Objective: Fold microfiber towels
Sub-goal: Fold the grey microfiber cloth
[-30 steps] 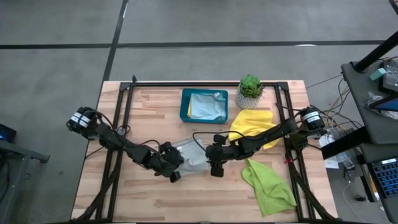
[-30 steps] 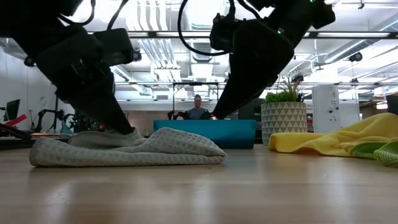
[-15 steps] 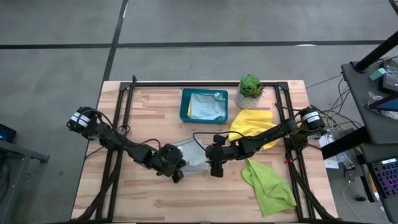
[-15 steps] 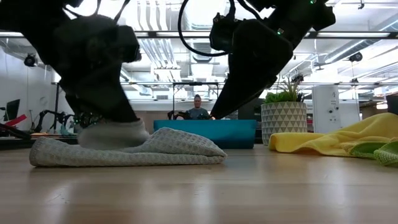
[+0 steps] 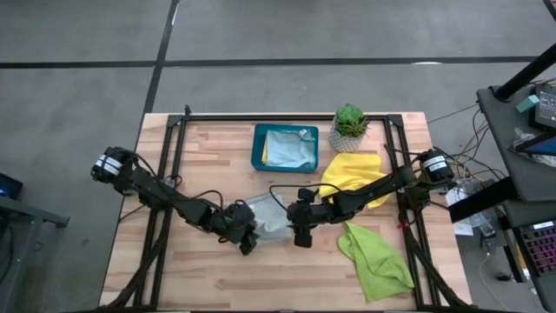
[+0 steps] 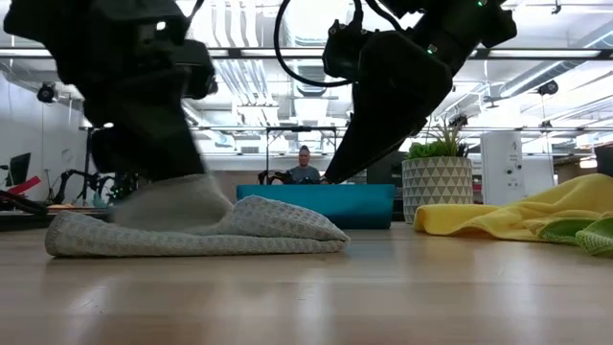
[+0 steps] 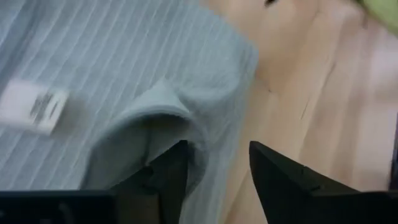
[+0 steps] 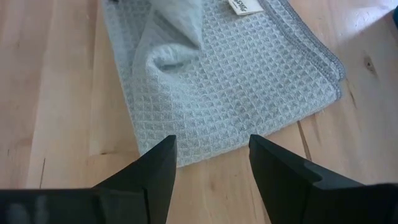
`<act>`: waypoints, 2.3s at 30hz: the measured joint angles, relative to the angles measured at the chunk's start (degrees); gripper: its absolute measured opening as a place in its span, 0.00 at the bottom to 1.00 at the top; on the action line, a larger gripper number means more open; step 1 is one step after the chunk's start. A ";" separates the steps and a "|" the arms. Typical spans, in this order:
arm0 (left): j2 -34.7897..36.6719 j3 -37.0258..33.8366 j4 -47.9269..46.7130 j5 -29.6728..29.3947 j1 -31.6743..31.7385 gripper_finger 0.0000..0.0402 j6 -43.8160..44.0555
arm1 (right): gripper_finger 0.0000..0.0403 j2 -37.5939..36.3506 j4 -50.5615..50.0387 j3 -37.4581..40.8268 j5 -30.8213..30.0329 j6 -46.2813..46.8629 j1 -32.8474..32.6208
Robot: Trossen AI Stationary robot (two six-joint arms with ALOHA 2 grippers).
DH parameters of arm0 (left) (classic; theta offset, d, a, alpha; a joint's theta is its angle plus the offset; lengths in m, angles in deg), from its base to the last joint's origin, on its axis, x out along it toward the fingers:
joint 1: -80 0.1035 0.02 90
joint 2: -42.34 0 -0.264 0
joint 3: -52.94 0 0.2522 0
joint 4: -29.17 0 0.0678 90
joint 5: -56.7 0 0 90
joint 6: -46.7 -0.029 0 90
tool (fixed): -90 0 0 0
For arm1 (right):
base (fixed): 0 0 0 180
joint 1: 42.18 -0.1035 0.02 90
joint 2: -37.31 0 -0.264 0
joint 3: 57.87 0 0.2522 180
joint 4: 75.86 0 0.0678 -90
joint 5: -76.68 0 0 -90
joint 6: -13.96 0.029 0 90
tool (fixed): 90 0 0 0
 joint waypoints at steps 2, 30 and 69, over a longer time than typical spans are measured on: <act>1.20 0.00 -4.77 2.03 -0.06 0.36 2.07 | 0.48 0.02 0.00 0.00 -0.02 -0.42 0.00; 2.43 -0.04 -3.67 -3.94 -1.45 0.00 -6.06 | 0.48 0.09 7.44 4.39 -0.02 -0.26 0.00; 6.20 -1.14 -13.42 19.25 -8.60 0.34 -12.53 | 0.48 0.09 10.17 3.59 1.88 -5.25 0.27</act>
